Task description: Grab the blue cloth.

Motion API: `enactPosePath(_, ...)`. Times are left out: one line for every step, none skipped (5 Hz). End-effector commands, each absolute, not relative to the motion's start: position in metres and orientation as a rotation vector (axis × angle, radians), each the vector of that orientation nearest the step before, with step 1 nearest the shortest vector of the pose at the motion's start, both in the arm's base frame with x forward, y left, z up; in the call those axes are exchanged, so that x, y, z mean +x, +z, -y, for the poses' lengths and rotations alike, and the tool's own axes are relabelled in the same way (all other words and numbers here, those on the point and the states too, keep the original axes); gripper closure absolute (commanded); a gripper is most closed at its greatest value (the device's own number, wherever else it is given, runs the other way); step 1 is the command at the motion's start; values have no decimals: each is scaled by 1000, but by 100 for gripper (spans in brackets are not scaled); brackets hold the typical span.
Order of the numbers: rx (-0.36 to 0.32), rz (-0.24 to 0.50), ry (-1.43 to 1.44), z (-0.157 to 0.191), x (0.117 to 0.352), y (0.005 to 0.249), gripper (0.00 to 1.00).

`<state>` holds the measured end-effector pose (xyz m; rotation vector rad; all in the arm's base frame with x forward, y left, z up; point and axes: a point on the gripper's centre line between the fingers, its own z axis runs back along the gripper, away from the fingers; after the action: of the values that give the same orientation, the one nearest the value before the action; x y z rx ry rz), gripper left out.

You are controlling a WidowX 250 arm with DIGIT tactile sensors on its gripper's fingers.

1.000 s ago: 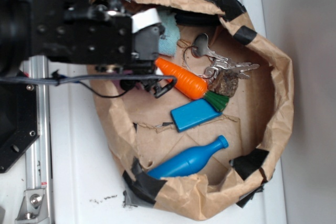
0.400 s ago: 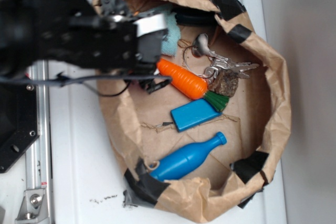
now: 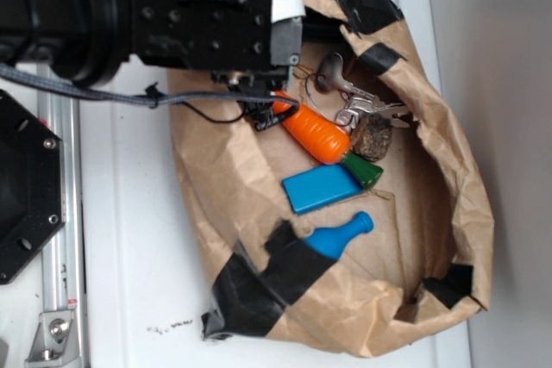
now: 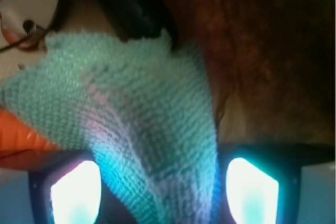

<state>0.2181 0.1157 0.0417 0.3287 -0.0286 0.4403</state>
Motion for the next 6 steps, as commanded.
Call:
enactPosePath(344, 81, 463, -134, 219, 54, 100)
enactPosePath(347, 89, 445, -131, 219, 55, 100)
enactPosePath(347, 95, 436, -130, 219, 55, 100)
enactPosePath(350, 97, 436, -128, 219, 55, 100)
enactPosePath(348, 99, 437, -128, 219, 54, 100)
enactPosePath(339, 110, 429, -126, 220, 58, 100)
